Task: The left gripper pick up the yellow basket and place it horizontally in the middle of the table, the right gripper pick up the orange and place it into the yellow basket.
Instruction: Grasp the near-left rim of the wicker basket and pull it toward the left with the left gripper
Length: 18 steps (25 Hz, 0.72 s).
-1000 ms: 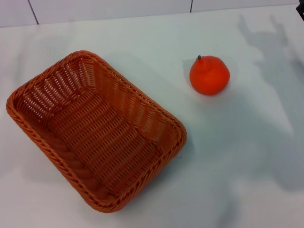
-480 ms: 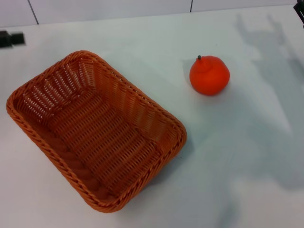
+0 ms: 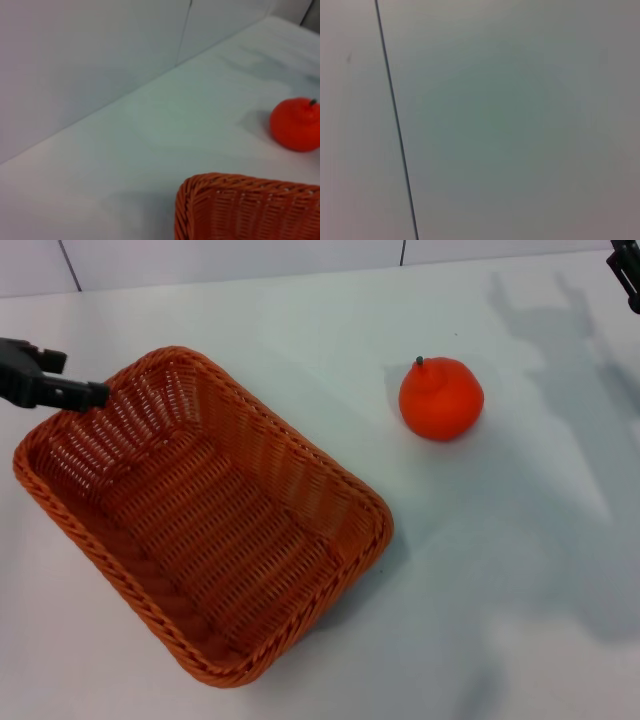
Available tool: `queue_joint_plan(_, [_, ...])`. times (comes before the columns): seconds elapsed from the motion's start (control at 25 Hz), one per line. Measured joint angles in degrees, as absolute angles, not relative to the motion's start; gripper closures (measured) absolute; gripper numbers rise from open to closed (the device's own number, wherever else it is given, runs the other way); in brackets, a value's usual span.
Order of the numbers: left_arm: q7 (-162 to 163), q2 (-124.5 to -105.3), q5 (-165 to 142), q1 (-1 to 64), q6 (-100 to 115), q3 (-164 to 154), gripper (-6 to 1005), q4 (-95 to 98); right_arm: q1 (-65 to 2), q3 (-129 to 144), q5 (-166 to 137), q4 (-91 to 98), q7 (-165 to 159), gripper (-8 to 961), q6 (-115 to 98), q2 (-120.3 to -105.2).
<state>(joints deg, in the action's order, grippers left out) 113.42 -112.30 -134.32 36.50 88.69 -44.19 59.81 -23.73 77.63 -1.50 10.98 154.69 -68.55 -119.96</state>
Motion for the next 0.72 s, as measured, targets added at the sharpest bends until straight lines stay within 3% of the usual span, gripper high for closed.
queue_joint_plan(0.72, [113.3, -116.62, -146.0, 38.4, 81.7, -48.9, 174, 60.4, -23.4, 80.3, -1.5, 10.9, 154.6, 22, -68.6, -120.06])
